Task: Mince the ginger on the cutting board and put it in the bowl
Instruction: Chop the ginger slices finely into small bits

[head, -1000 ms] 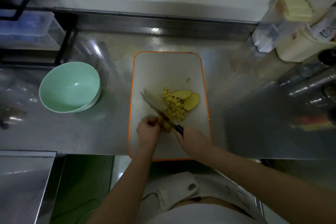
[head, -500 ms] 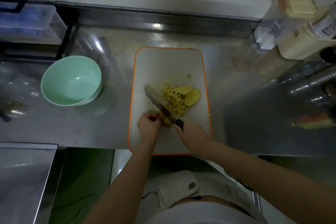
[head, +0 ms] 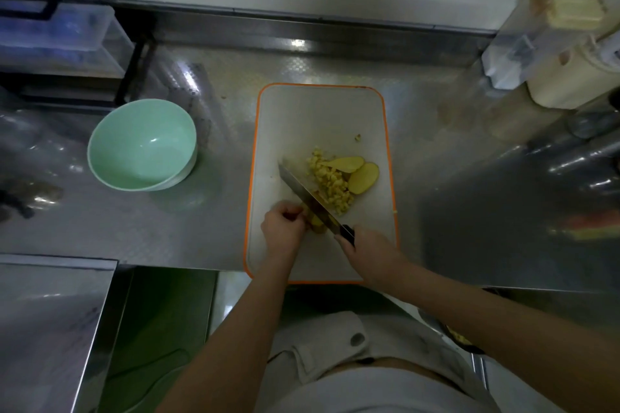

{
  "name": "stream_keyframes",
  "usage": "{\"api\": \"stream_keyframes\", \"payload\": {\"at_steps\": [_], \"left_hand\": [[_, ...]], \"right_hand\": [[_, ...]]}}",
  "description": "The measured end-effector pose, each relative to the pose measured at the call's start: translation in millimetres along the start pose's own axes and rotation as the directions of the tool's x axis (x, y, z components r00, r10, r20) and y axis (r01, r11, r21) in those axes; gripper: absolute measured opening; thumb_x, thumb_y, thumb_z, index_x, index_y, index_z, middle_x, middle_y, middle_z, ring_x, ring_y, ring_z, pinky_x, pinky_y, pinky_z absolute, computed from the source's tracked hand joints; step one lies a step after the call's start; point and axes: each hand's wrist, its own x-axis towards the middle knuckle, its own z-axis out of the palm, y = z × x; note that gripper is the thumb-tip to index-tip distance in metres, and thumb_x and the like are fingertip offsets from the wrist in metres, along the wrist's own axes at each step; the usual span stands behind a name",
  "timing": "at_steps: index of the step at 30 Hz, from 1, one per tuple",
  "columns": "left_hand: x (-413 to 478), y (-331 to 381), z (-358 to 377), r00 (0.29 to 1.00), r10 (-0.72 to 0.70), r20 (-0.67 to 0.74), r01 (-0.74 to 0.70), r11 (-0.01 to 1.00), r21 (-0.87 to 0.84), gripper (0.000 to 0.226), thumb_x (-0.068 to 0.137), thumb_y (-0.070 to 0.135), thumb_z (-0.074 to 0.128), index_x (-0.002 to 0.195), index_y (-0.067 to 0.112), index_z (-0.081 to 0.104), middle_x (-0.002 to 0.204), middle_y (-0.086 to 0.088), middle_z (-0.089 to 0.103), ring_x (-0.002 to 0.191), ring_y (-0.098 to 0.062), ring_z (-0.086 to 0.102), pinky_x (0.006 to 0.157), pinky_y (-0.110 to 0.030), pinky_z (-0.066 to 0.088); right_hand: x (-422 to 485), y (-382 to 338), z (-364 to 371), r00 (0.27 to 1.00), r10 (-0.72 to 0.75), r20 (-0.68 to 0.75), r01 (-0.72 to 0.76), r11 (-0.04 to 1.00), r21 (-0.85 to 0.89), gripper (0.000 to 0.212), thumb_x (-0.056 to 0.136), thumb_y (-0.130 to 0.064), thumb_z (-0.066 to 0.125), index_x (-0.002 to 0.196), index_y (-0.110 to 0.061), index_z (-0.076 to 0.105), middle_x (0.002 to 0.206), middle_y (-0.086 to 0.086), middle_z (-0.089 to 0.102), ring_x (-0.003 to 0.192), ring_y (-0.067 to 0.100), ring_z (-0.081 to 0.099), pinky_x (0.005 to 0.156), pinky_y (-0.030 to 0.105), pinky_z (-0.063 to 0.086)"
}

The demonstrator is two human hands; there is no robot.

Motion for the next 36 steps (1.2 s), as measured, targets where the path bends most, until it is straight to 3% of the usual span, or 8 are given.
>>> {"api": "stream_keyframes", "payload": {"at_steps": [3, 7, 11, 14, 19, 22, 26, 36], "left_hand": [[1.7, -1.2, 0.4, 1.0, -0.01, -0.007, 0.01, 1.0, -0.003, 0.005, 0.076, 0.009, 0.069, 0.078, 0.013, 0.067, 0.083, -0.009, 0.07, 0.082, -0.027, 0.065, 0.079, -0.04, 0.053], [0.7, -0.5, 0.2, 1.0, -0.014, -0.008, 0.014, 1.0, 0.012, 0.003, 0.078, 0.011, 0.069, 0.079, 0.012, 0.066, 0.083, -0.01, 0.07, 0.082, -0.027, 0.065, 0.078, -0.038, 0.053], [1.0, -2.2, 0.9, 1.0, 0.0, -0.005, 0.0, 1.0, 0.01, 0.003, 0.078, 0.011, 0.068, 0.078, 0.012, 0.066, 0.082, -0.01, 0.07, 0.081, -0.026, 0.065, 0.078, -0.037, 0.053], [-0.8, -2.2, -0.3, 0.999, 0.037, 0.005, -0.037, 0.999, 0.038, 0.002, 0.079, 0.011, 0.067, 0.08, 0.009, 0.068, 0.082, -0.009, 0.07, 0.082, -0.024, 0.064, 0.077, -0.033, 0.051], [-2.0, -0.6, -0.7, 0.999, 0.039, 0.01, -0.039, 0.999, 0.004, 0.006, 0.08, 0.013, 0.068, 0.074, 0.011, 0.066, 0.072, -0.003, 0.067, 0.077, -0.021, 0.064, 0.076, -0.031, 0.05], [-1.5, -2.5, 0.3, 0.999, 0.048, 0.016, -0.048, 0.999, -0.013, 0.009, 0.081, 0.016, 0.068, 0.076, 0.009, 0.067, 0.075, -0.004, 0.068, 0.078, -0.02, 0.063, 0.077, -0.032, 0.05], [-3.5, -4.7, 1.8, 0.999, 0.043, 0.006, -0.042, 0.998, -0.037, 0.01, 0.084, 0.017, 0.064, 0.078, 0.011, 0.067, 0.077, -0.004, 0.068, 0.078, -0.019, 0.062, 0.077, -0.032, 0.05], [-9.2, -5.3, -0.9, 0.997, 0.074, 0.007, -0.074, 0.997, -0.025, 0.004, 0.081, 0.013, 0.068, 0.08, 0.012, 0.064, 0.076, 0.003, 0.062, 0.074, -0.012, 0.056, 0.07, -0.022, 0.04]], "right_hand": [[2.7, 0.5, 4.2, 1.0, 0.008, -0.018, -0.008, 1.0, -0.008, 0.027, 0.1, -0.036, 0.037, 0.087, -0.014, 0.047, 0.066, -0.004, 0.045, 0.071, 0.021, 0.053, 0.06, 0.027, 0.035], [4.6, 1.6, 12.7, 0.999, -0.006, -0.038, 0.005, 1.0, -0.019, 0.027, 0.1, -0.033, 0.037, 0.094, -0.01, 0.05, 0.082, 0.008, 0.055, 0.074, 0.022, 0.055, 0.06, 0.025, 0.032], [9.2, 6.7, 11.8, 1.0, 0.001, -0.031, 0.0, 0.999, 0.034, 0.025, 0.099, -0.032, 0.04, 0.085, -0.013, 0.048, 0.075, 0.003, 0.049, 0.07, 0.016, 0.049, 0.06, 0.025, 0.032], [17.1, 13.8, 2.1, 1.0, -0.021, -0.01, 0.022, 0.995, 0.093, 0.03, 0.098, -0.034, 0.042, 0.072, -0.02, 0.043, 0.064, -0.003, 0.044, 0.058, 0.012, 0.044, 0.05, 0.024, 0.029], [20.4, 13.0, -7.9, 0.997, -0.04, -0.064, 0.046, 0.995, 0.094, 0.036, 0.099, -0.034, 0.042, 0.065, -0.023, 0.039, 0.06, -0.004, 0.042, 0.053, 0.008, 0.041, 0.045, 0.017, 0.027], [20.5, 9.8, -13.5, 0.996, -0.001, -0.091, 0.012, 0.994, 0.111, 0.039, 0.098, -0.037, 0.043, 0.066, -0.015, 0.042, 0.059, 0.001, 0.043, 0.053, 0.015, 0.044, 0.045, 0.022, 0.028], [13.0, 6.0, -15.9, 0.994, -0.022, -0.112, 0.034, 0.993, 0.109, 0.04, 0.098, -0.036, 0.043, 0.062, -0.019, 0.037, 0.058, -0.002, 0.041, 0.05, 0.008, 0.039, 0.044, 0.019, 0.026], [-0.6, -1.8, -9.0, 0.996, -0.006, -0.089, 0.01, 0.999, 0.05, 0.037, 0.098, -0.039, 0.041, 0.076, -0.009, 0.049, 0.06, -0.003, 0.042, 0.06, 0.014, 0.047, 0.045, 0.017, 0.029]]}}
